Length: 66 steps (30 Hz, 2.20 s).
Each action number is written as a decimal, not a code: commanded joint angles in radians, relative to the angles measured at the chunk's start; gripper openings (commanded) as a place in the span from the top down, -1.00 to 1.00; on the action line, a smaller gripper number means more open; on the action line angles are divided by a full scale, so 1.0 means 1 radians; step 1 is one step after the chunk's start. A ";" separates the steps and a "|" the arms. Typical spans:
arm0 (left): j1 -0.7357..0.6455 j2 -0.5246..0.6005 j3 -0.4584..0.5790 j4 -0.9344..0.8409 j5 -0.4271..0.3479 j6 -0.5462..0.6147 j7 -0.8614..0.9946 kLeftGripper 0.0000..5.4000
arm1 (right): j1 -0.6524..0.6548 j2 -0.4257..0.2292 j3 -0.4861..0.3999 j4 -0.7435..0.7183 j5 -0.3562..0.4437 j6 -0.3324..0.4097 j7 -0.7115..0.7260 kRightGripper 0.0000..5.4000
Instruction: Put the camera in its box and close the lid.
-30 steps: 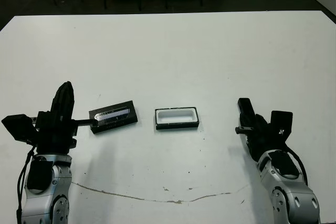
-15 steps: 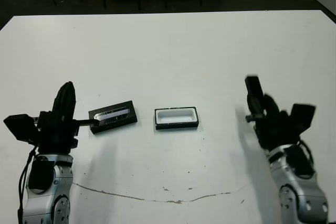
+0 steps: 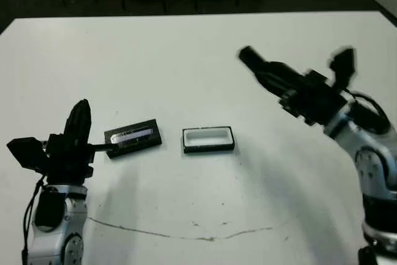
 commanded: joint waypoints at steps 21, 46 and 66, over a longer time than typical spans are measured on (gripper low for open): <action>0.006 0.004 -0.012 0.020 0.016 -0.008 -0.002 1.00 | -0.314 -0.005 0.318 0.432 -0.270 -0.292 0.567 0.73; 0.016 -0.001 -0.019 0.010 0.024 -0.003 0.006 1.00 | -0.277 0.006 0.358 0.492 -0.358 -0.352 0.644 0.73; 0.022 -0.003 -0.020 0.012 0.023 -0.010 0.003 1.00 | -0.267 0.028 0.406 0.559 -0.409 -0.362 0.651 0.73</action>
